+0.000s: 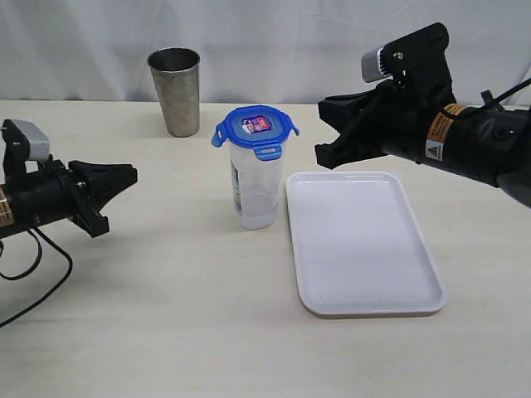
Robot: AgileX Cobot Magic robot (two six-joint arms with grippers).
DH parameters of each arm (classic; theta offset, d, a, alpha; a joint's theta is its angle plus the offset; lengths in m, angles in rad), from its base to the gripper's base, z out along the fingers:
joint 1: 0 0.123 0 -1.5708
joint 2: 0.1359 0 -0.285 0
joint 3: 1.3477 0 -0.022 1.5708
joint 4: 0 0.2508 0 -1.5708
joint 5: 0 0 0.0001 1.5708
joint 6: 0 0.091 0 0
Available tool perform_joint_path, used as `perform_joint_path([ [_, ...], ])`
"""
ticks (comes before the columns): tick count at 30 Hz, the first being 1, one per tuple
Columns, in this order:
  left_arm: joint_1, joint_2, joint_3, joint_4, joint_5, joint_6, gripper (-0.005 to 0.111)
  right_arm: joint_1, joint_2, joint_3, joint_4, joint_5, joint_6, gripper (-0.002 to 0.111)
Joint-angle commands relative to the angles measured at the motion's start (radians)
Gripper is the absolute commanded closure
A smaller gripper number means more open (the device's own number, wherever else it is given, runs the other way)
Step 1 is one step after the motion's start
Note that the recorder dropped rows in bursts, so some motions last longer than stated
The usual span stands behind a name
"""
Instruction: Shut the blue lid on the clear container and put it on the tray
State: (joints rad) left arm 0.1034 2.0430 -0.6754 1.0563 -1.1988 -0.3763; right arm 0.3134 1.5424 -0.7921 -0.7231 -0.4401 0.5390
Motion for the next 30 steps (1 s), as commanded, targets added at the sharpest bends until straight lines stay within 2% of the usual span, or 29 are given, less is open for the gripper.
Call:
perform_joint_path([
  [1, -0.042, 0.043, -0.054, 0.059, -0.022, 0.022, 0.072, 0.000, -0.010, 0.004, 0.001, 0.000, 0.006, 0.104],
  [3, -0.067, 0.043, -0.057, 0.057, -0.022, 0.096, 0.052, 0.000, -0.010, 0.004, 0.001, 0.000, 0.006, 0.104],
  [4, -0.085, 0.043, -0.057, 0.051, -0.022, 0.169, 0.036, 0.000, -0.010, 0.004, 0.001, 0.000, 0.006, 0.104],
  [6, -0.130, 0.043, -0.057, 0.001, -0.015, 0.236, 0.020, 0.000, -0.010, 0.004, 0.001, 0.000, 0.006, 0.104],
  [7, -0.155, 0.043, -0.057, -0.048, 0.020, 0.241, 0.016, 0.000, -0.010, 0.004, 0.001, 0.000, 0.008, 0.104],
  [10, -0.215, 0.044, -0.061, -0.149, 0.079, 0.248, 0.015, 0.000, -0.010, 0.004, 0.001, 0.000, 0.021, 0.104],
  [14, -0.262, 0.070, -0.088, -0.157, 0.050, 0.248, 0.015, 0.000, -0.010, 0.004, -0.002, 0.000, 0.026, 0.104],
  [17, -0.267, 0.154, -0.133, -0.166, -0.022, 0.223, 0.015, 0.000, -0.010, 0.004, -0.002, 0.004, 0.026, 0.104],
  [24, -0.285, 0.273, -0.298, -0.103, -0.022, 0.063, 0.015, 0.000, -0.010, 0.004, -0.002, 0.004, 0.037, 0.104],
  [30, -0.338, 0.290, -0.349, -0.076, -0.022, 0.076, 0.015, 0.000, -0.010, 0.004, -0.002, 0.004, 0.045, 0.104],
])
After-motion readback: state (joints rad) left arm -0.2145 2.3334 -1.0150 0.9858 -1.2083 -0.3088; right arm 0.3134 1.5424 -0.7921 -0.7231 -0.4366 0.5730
